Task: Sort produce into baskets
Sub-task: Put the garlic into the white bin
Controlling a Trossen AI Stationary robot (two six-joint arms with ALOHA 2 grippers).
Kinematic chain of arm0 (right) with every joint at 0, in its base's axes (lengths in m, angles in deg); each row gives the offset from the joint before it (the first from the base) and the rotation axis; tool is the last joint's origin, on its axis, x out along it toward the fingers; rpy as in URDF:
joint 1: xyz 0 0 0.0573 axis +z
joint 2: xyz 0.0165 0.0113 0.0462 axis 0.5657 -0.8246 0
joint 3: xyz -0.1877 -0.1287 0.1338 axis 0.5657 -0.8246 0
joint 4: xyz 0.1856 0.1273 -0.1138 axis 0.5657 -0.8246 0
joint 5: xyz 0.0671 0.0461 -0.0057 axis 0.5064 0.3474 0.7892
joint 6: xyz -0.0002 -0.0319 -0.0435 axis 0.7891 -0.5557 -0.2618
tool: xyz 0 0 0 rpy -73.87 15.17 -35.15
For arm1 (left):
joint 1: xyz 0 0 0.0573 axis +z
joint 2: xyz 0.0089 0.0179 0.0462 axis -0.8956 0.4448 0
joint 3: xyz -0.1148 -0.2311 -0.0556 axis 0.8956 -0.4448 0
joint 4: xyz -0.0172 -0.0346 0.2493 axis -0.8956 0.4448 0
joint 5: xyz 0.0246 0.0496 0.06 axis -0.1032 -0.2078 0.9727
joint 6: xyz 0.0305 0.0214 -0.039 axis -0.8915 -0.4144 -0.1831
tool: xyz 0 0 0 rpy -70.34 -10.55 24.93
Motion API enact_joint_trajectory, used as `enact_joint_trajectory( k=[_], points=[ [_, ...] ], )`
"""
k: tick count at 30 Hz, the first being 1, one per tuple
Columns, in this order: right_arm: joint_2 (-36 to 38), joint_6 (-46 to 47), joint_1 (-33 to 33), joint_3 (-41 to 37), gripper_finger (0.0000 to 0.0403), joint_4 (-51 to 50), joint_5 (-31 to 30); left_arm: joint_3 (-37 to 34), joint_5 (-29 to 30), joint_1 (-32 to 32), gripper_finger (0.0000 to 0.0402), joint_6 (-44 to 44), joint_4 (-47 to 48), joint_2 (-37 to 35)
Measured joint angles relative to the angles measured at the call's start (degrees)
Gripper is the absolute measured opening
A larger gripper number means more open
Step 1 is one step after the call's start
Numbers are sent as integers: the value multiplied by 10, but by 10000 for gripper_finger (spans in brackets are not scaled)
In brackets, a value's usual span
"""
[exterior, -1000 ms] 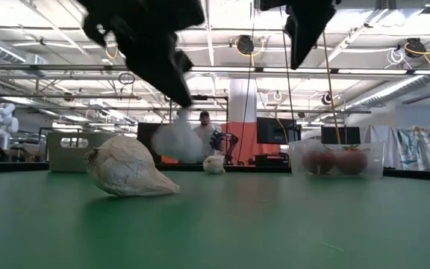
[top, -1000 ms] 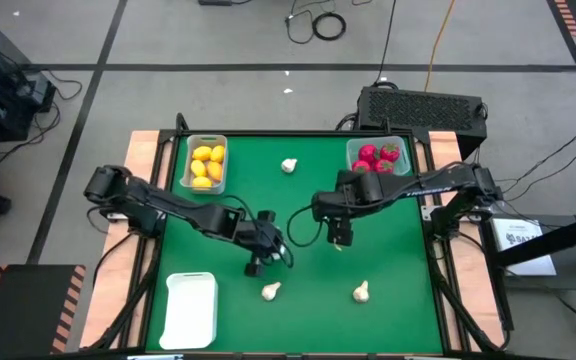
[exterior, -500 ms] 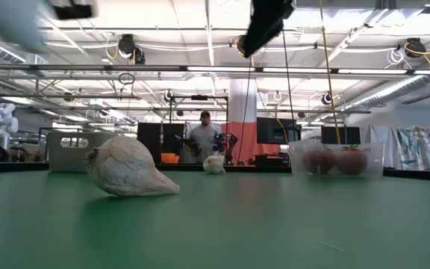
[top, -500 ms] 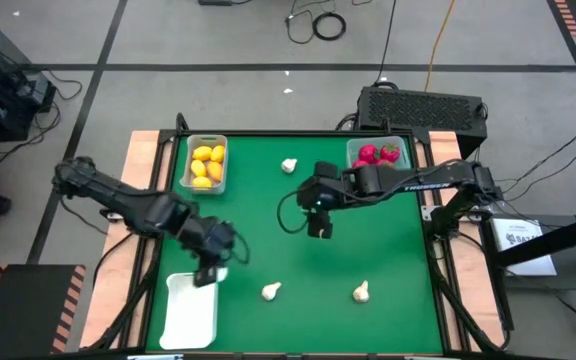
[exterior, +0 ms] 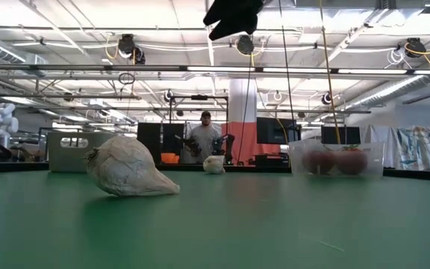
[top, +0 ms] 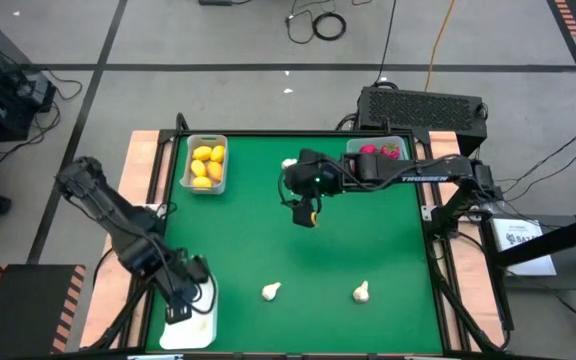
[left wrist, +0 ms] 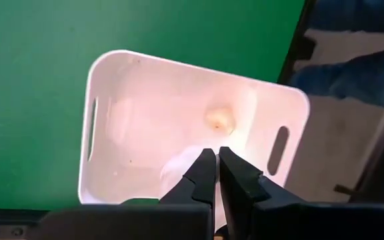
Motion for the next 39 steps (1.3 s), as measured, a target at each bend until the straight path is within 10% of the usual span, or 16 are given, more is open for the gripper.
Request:
enact_joint_trajectory(
  k=[26,39],
  points=[
    [0,15,-6,0,270,0,0,-1,5,11,211,7,2,54],
    [0,54,4,0,270,-152,-2,0,92,96,217,-206,-61,41]
  ],
)
